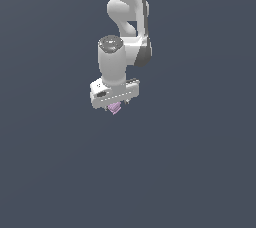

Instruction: Pick up the object and move it to a goal position.

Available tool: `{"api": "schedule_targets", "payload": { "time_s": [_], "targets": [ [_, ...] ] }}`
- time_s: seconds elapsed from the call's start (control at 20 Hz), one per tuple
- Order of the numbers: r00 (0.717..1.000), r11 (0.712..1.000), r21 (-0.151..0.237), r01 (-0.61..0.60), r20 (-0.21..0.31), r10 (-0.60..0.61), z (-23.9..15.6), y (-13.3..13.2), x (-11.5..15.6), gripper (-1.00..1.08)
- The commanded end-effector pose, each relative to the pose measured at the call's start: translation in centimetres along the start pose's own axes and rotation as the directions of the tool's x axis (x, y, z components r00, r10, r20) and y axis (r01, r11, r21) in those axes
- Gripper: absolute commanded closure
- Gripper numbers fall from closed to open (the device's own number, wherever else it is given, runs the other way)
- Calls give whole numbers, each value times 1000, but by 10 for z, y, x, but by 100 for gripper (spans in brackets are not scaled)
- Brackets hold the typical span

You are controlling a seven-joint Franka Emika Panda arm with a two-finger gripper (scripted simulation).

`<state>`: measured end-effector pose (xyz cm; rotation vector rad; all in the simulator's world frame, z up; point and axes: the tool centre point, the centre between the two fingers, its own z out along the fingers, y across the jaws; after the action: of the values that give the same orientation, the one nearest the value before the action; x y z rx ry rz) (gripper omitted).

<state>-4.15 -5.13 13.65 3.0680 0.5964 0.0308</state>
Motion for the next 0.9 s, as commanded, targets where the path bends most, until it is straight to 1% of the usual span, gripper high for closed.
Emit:
{"api": "schedule_targets", "payload": {
  "time_s": [0.0,0.3,0.6,0.85],
  "targets": [
    [998,998,2,59,2,-59,6,1,-9,-92],
    [981,981,9,195,6,-195,19,1,-31,-92],
    [947,947,16,320,7,-320,31,1,-52,-92],
    [919,919,21,394,7,-394,38,0,-65,-92]
  ]
}}
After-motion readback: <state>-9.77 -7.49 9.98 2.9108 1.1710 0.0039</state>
